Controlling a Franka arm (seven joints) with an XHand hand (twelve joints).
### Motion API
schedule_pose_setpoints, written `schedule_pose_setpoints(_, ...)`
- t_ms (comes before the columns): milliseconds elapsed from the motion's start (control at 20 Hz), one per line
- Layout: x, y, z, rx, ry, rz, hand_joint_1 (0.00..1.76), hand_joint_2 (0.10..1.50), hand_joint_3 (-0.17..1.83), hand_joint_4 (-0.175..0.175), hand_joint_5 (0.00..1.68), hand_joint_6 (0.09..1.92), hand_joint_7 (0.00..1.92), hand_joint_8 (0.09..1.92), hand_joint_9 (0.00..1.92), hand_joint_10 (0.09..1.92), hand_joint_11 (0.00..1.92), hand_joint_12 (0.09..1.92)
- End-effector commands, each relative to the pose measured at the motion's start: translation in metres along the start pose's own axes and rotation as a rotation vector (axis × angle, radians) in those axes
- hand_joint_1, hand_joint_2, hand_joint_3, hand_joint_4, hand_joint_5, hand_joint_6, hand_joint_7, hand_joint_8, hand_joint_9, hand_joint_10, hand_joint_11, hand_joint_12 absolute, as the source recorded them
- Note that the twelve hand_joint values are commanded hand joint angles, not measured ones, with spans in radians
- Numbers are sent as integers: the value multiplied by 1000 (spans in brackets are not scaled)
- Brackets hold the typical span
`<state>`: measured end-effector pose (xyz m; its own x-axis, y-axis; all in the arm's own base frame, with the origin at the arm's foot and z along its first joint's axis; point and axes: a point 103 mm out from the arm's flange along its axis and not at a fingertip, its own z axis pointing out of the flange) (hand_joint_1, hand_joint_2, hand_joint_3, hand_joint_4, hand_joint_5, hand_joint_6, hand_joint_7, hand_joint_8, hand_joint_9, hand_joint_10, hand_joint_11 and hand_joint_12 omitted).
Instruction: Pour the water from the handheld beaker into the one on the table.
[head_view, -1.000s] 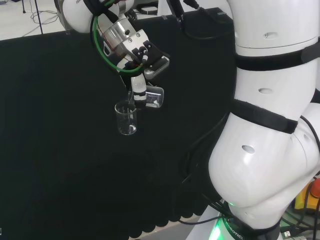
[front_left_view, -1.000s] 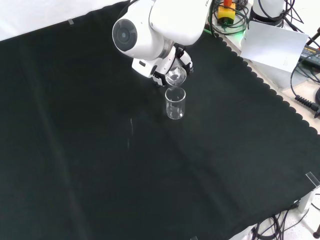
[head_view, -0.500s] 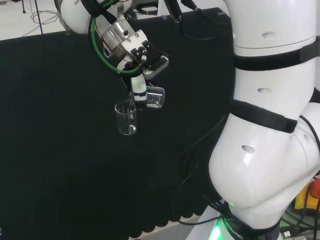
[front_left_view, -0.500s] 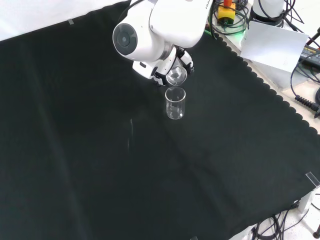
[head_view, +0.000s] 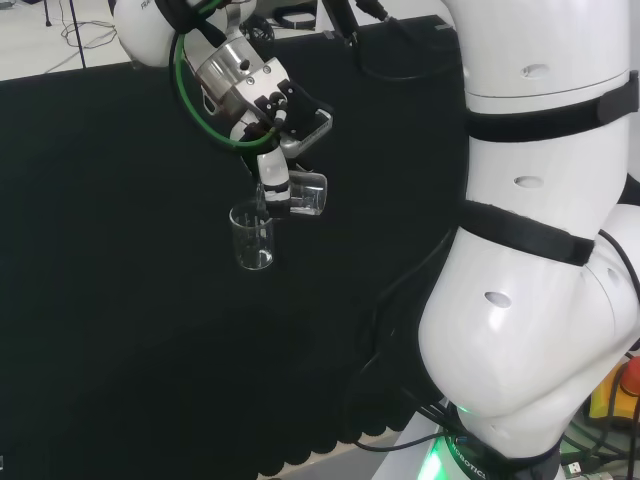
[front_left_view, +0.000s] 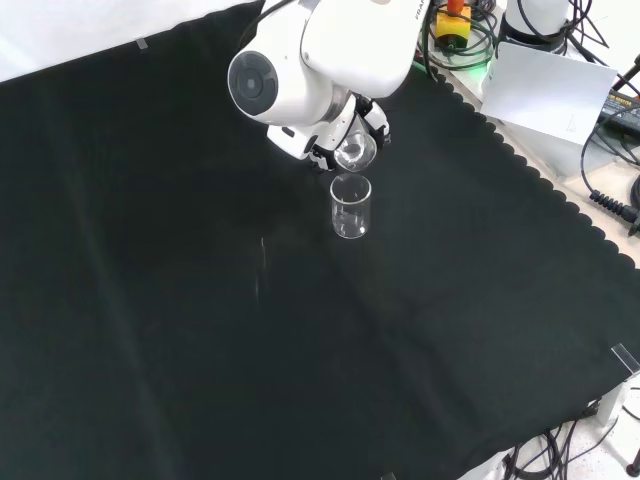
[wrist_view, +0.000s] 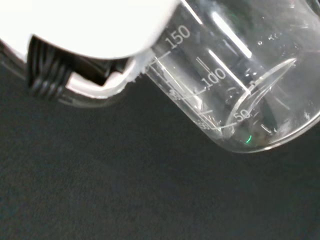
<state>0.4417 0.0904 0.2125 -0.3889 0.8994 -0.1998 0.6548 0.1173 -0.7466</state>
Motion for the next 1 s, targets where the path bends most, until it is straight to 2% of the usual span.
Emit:
schedule_pose_setpoints(50,5,-2,-3,13,-15,13,1324,534,820,-175,1325,622,1386,589,1759,366,1442,599)
schedule_pose_setpoints(550,8,0,-7,42,-33,50,1323,534,824,-175,1318,638,1378,606,1745,397,1440,603)
schedule_pose_setpoints(1000,8,3,-9,59,-36,64,1322,534,830,-175,1309,657,1370,626,1726,440,1435,608)
